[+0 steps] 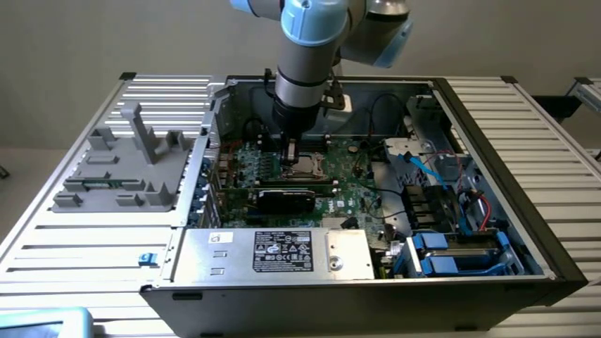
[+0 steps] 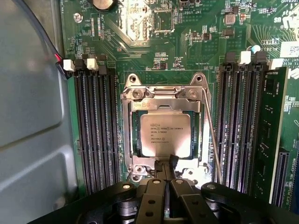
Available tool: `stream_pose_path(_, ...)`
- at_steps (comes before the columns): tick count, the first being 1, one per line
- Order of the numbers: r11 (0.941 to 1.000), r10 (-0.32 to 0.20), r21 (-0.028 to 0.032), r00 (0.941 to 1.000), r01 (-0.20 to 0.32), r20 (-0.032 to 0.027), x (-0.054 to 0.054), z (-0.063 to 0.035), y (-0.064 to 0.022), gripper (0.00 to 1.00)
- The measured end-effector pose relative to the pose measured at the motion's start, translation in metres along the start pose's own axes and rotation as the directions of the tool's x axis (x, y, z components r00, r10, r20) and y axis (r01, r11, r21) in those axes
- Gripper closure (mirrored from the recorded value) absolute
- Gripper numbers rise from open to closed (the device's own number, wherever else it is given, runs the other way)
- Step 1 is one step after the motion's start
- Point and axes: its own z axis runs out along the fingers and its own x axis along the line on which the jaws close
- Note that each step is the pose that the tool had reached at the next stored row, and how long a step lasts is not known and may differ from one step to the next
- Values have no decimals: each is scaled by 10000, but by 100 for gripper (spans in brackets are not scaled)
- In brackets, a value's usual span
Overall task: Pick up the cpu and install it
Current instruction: 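Close the cpu cover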
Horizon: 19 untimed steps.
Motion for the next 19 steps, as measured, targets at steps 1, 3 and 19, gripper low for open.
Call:
stream_pose_path(1,10000,0,-1,10000,0,-1,0,2,0,89)
stream_pose_path(3,10000,0,-3,10000,0,-1,-1,7,-2,89)
stream_pose_path(19,10000,-3,-18,10000,3,-11,2,-10,-54,89)
